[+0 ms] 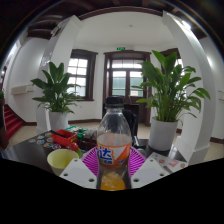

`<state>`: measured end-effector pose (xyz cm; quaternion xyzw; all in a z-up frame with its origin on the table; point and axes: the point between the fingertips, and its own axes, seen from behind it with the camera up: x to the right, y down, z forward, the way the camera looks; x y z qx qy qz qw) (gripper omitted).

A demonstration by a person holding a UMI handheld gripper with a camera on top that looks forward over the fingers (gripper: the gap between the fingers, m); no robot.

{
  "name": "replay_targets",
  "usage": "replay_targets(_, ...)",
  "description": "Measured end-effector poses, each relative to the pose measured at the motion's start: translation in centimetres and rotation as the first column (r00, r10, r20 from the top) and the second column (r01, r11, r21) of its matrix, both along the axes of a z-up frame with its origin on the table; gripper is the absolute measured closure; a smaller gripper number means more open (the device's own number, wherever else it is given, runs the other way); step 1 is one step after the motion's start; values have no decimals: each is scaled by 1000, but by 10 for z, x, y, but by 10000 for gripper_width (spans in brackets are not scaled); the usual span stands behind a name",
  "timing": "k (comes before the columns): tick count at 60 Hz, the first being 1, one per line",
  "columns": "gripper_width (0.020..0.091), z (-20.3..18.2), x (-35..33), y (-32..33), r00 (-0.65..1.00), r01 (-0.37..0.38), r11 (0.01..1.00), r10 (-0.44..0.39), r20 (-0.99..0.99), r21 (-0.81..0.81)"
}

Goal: Pour water

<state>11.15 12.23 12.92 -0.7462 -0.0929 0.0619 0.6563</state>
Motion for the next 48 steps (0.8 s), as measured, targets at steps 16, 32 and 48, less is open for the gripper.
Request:
replay_targets(16,638,-1,2,1,1000,14,1000,-14,-2,-6)
replay_targets(32,262,-5,12,-38,997,75,994,-77,-22,-85)
replay_targets(48,265,-28,12,-145,981,174,967,-188,-56,-187)
